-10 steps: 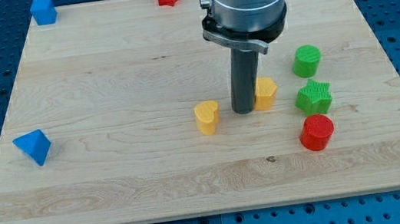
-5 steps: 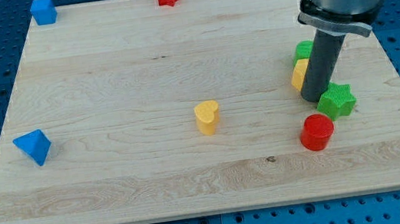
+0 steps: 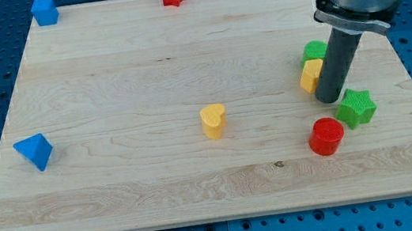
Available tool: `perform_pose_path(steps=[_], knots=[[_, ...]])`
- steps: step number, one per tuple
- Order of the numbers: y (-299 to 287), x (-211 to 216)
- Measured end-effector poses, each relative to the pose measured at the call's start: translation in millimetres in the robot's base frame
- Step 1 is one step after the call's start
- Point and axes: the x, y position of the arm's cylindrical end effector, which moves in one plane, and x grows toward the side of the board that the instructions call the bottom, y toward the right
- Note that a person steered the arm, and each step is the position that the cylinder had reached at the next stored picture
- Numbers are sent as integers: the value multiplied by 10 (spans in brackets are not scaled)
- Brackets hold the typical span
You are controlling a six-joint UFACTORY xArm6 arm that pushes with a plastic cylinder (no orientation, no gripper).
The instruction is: Move the yellow hexagon to the top of the green circle
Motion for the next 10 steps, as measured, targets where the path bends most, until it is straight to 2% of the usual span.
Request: perform_pose_path(steps=[2, 6, 10], knots=[[-72, -391], [-153, -505], [-630, -923]])
